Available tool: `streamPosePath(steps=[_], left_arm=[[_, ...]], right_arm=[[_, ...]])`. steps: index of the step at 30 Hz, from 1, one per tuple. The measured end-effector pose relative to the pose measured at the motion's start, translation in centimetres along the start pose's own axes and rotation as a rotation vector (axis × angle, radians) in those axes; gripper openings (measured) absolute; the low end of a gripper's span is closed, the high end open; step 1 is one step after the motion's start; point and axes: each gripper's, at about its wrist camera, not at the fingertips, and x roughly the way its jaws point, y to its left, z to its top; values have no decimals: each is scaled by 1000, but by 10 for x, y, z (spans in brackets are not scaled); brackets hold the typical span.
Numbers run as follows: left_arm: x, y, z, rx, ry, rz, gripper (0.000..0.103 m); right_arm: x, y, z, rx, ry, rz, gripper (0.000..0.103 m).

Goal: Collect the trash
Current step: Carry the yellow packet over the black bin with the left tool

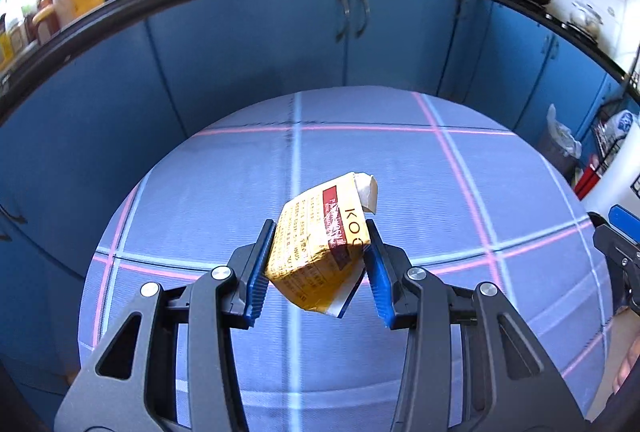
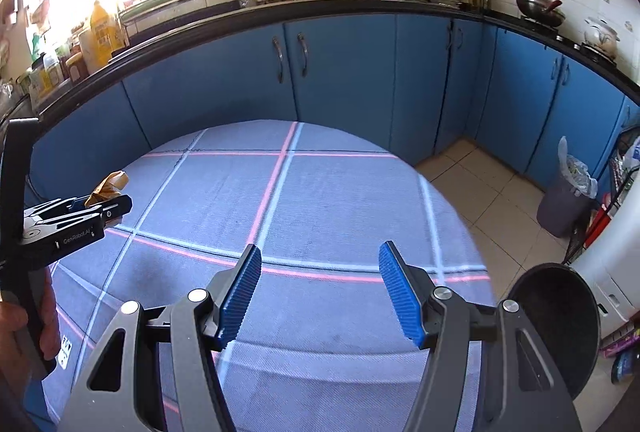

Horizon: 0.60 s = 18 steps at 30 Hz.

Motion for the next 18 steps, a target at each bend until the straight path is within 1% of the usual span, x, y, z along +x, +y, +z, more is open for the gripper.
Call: streamPosePath(steps=[6,18], left_arm=[[-10,-35,7,47,-16,-21,44],[-8,-120,15,126,-6,-89,44]], right_arm=[[-24,-27,-9,24,-20,-27,60],[-55,-101,-30,113,-33,-105,60]])
